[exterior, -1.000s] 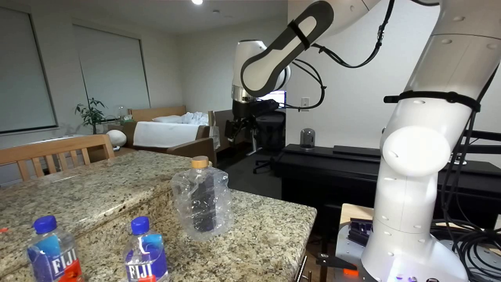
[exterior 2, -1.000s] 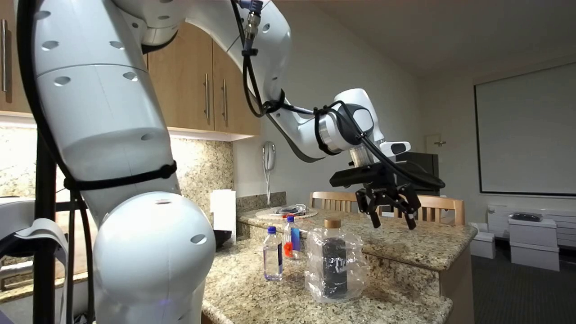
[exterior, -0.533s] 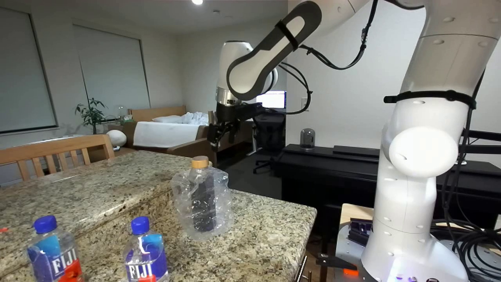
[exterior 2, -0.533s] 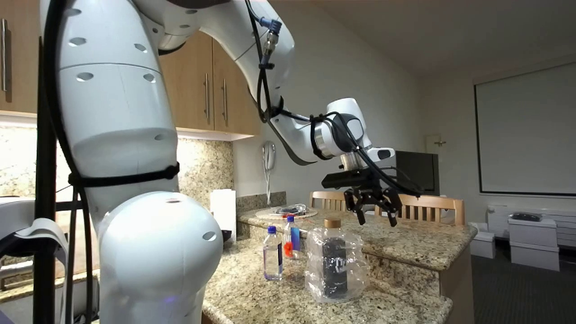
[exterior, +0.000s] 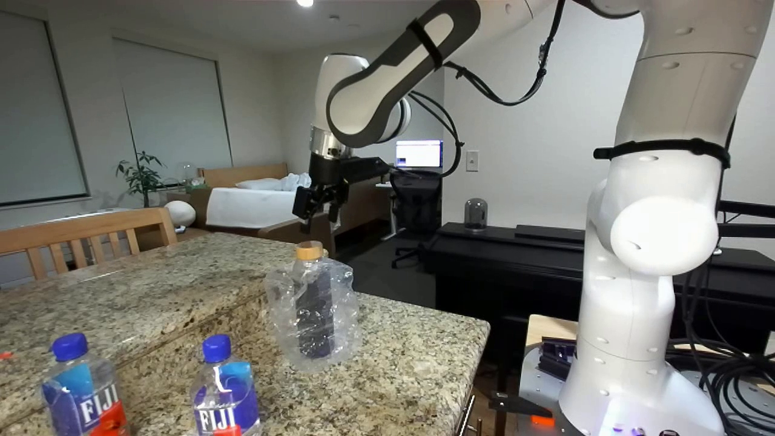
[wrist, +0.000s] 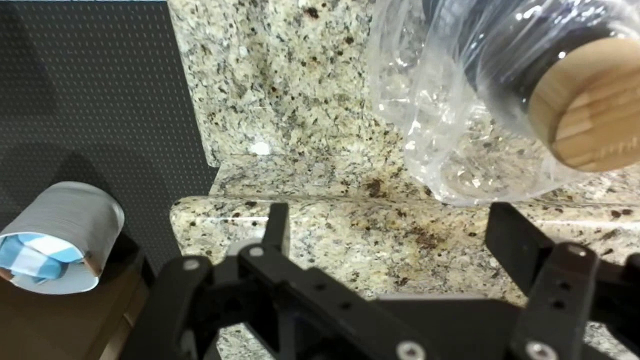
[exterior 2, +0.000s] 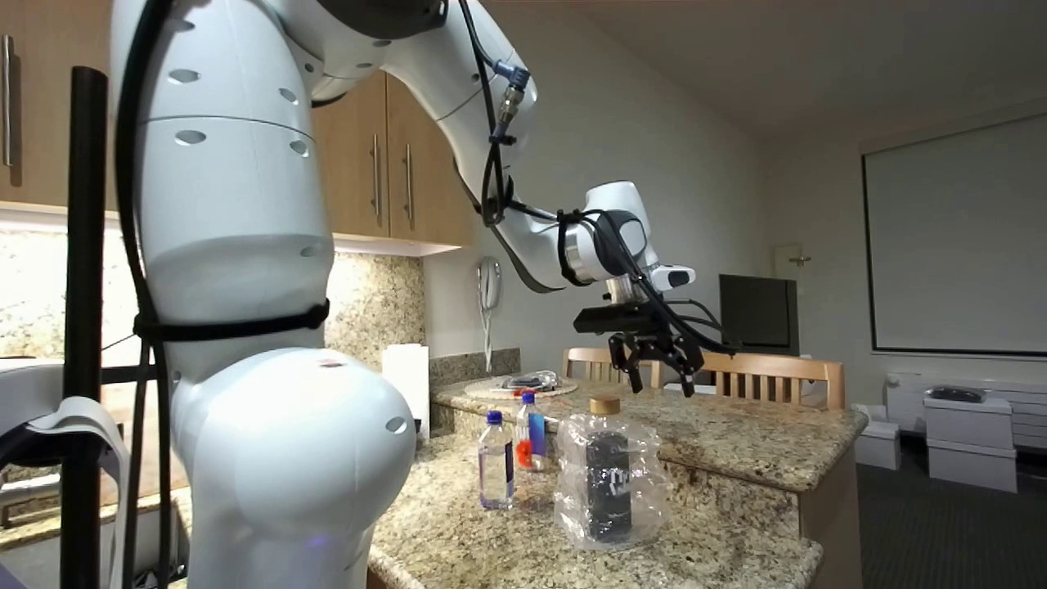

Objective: Remove the plastic around the bottle

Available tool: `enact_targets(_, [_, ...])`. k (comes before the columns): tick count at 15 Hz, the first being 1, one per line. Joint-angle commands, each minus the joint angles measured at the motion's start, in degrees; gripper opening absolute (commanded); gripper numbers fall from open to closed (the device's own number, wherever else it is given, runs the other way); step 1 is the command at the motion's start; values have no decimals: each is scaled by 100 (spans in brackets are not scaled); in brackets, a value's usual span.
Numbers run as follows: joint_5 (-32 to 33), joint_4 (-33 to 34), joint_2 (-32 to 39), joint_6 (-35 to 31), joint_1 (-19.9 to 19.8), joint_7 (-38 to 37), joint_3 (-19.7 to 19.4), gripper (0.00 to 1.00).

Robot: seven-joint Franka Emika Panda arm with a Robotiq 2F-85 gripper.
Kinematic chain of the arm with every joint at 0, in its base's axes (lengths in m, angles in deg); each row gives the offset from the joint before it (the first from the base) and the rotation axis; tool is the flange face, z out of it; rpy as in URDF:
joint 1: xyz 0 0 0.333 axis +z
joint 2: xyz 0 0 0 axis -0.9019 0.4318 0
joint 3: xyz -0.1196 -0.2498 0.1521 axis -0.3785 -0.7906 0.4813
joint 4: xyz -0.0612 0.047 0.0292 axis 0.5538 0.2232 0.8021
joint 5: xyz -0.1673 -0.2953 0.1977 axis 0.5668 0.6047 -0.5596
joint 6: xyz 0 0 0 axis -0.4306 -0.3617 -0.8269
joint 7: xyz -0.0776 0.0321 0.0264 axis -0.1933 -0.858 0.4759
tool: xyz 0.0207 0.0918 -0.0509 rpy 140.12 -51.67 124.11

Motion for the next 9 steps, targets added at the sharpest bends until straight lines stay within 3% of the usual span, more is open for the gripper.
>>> enact_targets(1, [-310, 296, 169, 61, 51, 314, -33, 100])
enact_targets(9, [-859, 370, -111, 645, 617, 1223, 285, 100])
